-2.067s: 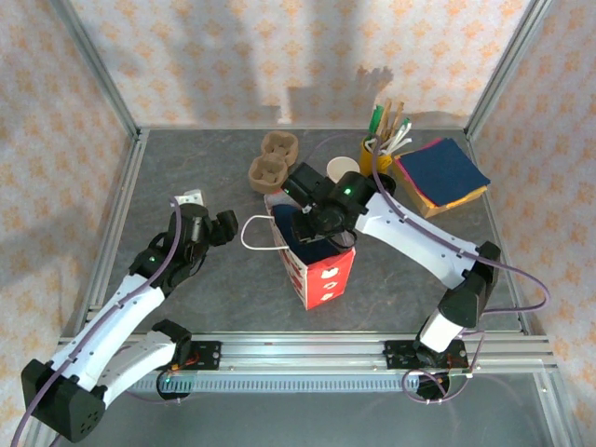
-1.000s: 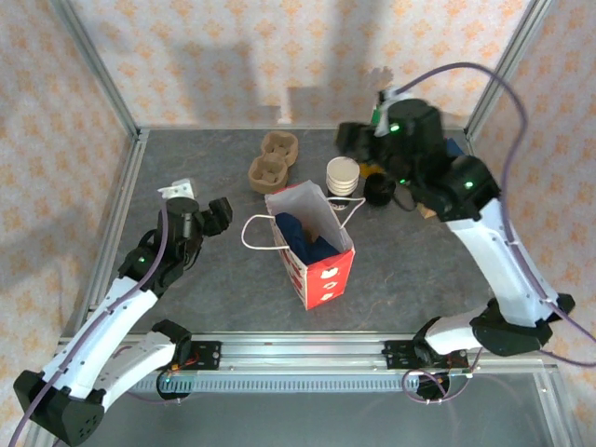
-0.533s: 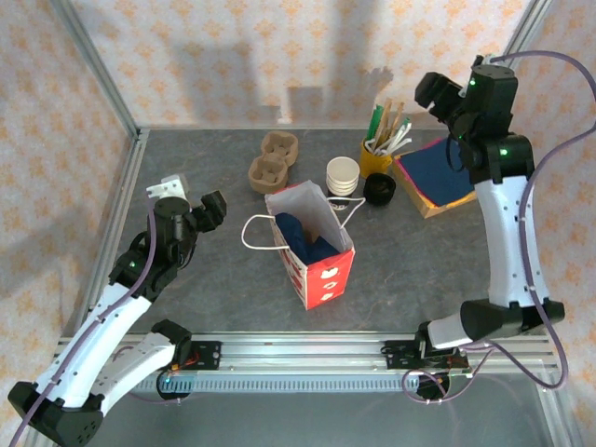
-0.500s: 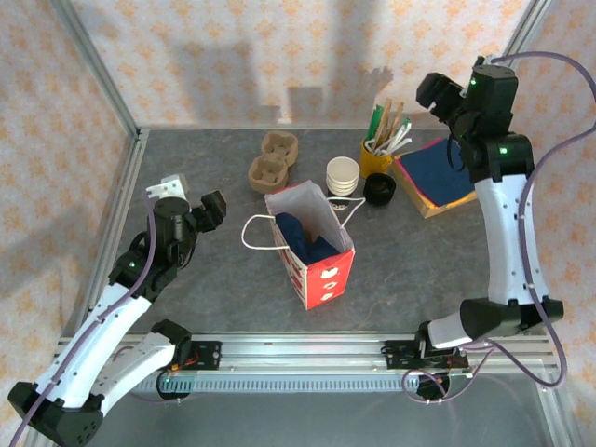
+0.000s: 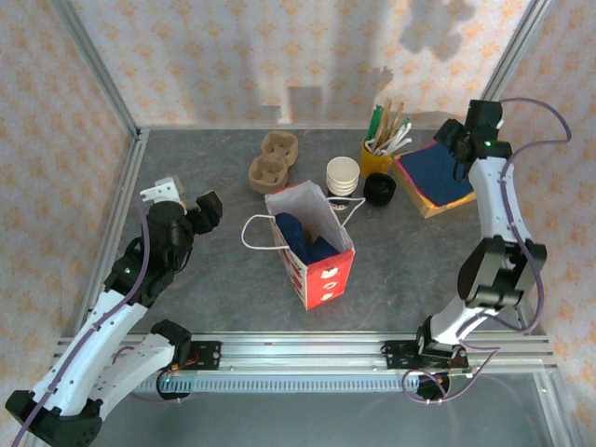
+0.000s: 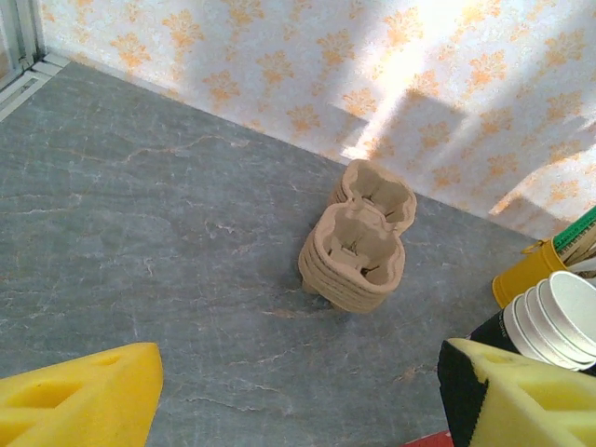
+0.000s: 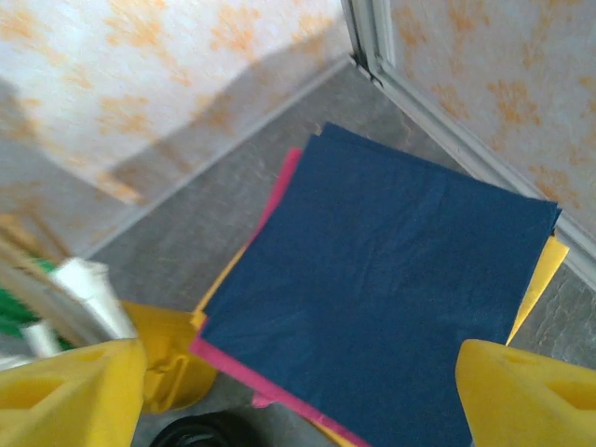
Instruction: Pack the takeout coffee
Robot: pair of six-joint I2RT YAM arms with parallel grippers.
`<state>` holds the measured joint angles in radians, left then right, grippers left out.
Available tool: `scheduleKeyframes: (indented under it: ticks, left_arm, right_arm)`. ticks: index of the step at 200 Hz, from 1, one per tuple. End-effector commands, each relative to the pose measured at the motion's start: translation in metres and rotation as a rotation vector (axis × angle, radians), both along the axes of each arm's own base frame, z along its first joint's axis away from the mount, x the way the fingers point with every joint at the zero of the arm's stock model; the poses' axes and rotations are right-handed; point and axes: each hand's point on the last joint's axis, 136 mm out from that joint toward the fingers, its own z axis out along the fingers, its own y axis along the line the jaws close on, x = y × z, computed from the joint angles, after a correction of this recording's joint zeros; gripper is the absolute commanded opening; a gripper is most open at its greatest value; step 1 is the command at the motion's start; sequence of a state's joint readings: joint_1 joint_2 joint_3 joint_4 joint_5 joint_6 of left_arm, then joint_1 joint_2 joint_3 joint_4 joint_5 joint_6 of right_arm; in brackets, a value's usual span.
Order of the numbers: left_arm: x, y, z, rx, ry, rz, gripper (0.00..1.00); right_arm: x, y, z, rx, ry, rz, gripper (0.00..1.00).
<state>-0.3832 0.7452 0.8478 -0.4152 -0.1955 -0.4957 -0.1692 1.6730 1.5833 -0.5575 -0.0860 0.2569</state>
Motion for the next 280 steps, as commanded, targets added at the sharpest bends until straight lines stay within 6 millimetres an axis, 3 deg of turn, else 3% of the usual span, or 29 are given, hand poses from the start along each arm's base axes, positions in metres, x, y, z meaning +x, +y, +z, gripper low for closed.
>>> scheduleKeyframes:
  ticks: [1,35,64,166,280]
  left_arm:
    - [0.000,0.004,-0.007,0.023,0.019,0.014,0.80]
    - [-0.002,0.007,-0.007,0.023,0.018,0.027,0.80]
    - [-0.003,0.008,-0.008,0.024,0.017,0.030,0.80]
    - [-0.007,0.012,0.000,0.007,-0.004,0.051,0.80]
    - [-0.007,0.010,0.001,-0.008,-0.004,0.041,0.80]
  right_arm:
    - [0.011,-0.015,-0.022,-0.033,0.056,-0.014,0.84]
    - [0.025,-0.019,-0.061,-0.026,0.150,0.000,0.80]
    - [0.032,-0.024,-0.081,-0.034,0.198,-0.001,0.80]
    - [0.047,-0.021,-0.131,0.031,0.275,0.051,0.81]
    - [0.040,-0.030,-0.184,0.068,0.371,0.011,0.80]
